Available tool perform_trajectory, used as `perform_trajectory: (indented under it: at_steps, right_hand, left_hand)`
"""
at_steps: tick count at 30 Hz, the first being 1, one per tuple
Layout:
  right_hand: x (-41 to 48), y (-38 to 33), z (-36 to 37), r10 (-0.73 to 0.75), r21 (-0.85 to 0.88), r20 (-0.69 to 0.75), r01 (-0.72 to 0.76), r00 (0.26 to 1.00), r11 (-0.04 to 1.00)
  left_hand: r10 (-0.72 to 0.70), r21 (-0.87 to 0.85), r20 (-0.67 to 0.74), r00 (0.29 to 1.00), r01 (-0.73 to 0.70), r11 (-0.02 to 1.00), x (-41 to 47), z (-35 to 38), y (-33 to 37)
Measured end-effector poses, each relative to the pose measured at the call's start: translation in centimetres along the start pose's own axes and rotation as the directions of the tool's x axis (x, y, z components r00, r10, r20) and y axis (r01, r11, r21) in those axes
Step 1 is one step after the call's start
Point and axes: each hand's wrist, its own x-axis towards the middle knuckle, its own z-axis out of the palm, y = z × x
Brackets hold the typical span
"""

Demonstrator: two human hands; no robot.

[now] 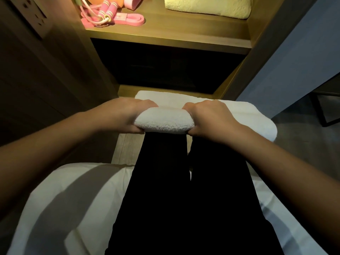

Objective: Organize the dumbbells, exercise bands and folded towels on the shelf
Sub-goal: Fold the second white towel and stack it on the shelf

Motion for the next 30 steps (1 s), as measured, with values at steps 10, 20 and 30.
perform_trajectory:
  at_steps: [10, 20, 30]
  right_hand:
    - [-2.5, 1.3, 0.7, 0.024, 0.099, 0.065, -0.030, 0.998, 0.995]
    - [-5.9, 3.7, 1.9, 0.096, 0.182, -0.017, -0.092, 0.995, 0.979]
    - [-10.6, 5.0, 3.7, 0.309, 0.290, 0.136, -0.336, 0.941, 0.896]
  left_hand:
    - [-0.091, 0.046, 0.072, 0.993, 0.088, 0.995, -0.2, 0.6, 0.8]
    - [0.039, 0.166, -0.078, 0.996, -0.026, 0.986, 3.3, 2.4, 4.5]
    - [-0.103, -0.010, -0.110, 0.989, 0.102, 0.995, 1.1, 5.0, 6.2]
